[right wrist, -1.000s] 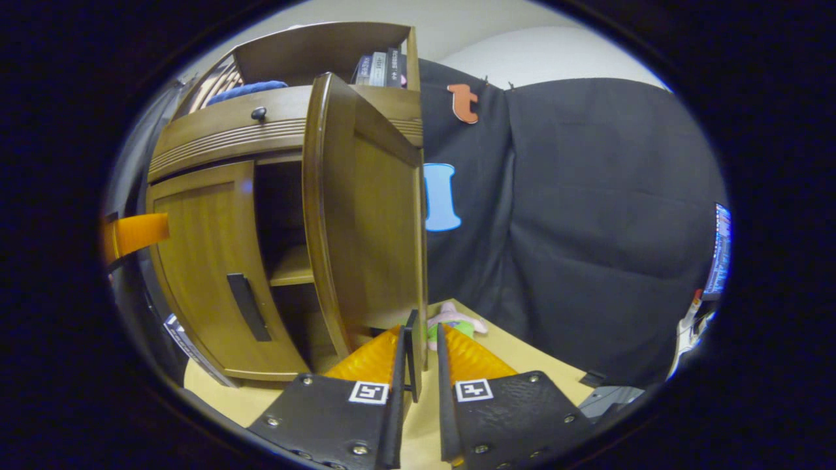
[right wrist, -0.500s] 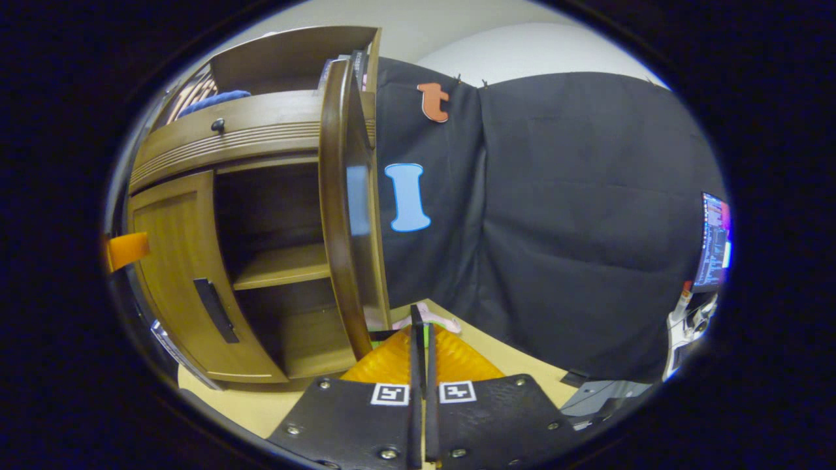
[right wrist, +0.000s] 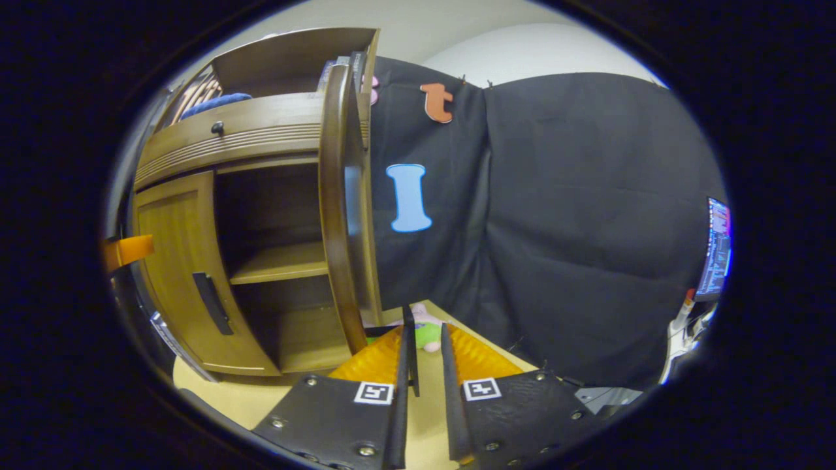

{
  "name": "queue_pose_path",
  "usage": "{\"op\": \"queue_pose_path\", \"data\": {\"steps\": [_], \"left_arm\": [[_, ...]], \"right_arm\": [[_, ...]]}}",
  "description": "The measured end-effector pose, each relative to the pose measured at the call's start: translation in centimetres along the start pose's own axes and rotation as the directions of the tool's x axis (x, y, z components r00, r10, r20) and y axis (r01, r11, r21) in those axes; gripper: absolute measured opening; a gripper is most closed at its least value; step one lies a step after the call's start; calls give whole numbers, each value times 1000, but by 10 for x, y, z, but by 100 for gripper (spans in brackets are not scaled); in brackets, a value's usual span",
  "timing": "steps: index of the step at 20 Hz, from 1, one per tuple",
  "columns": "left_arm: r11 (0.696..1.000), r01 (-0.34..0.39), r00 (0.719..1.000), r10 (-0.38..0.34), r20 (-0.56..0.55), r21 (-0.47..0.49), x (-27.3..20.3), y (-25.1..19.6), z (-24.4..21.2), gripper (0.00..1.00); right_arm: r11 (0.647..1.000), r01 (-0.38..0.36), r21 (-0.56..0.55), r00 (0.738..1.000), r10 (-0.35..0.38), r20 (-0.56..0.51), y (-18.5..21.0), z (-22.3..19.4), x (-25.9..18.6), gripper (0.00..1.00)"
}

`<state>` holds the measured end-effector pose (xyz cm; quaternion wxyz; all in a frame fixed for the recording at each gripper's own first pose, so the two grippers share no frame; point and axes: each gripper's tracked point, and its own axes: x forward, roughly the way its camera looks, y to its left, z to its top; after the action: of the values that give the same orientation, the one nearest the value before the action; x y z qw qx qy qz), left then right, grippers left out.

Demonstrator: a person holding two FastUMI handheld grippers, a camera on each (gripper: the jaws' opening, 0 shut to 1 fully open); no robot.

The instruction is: Open the right door of the double-door shoe cabinet with the right hand, and open the left door with the left hand.

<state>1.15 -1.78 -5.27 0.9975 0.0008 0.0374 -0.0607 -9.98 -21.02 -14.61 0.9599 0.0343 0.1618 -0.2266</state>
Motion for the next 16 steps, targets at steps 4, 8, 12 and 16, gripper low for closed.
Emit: {"op": "queue_pose_path", "data": {"steps": [4,8,12,16], "left_arm": [[1000,-6,1000,6,-11,9,8,0,-8,92],[1000,-16,999,17,-36,20,18,1,-19,92],[999,-23,998,25,-51,33,29,0,-28,96],[998,-36,998,39,-58,49,40,0,-35,92]], "right_arm": [[998,57,-5,998,-57,5,-22,-1,1,27],[993,117,-24,993,-117,11,-46,-2,7,27],[986,163,-24,987,-163,13,-65,-2,15,27],[988,157,-2,988,-157,6,-69,-3,17,27]]}}
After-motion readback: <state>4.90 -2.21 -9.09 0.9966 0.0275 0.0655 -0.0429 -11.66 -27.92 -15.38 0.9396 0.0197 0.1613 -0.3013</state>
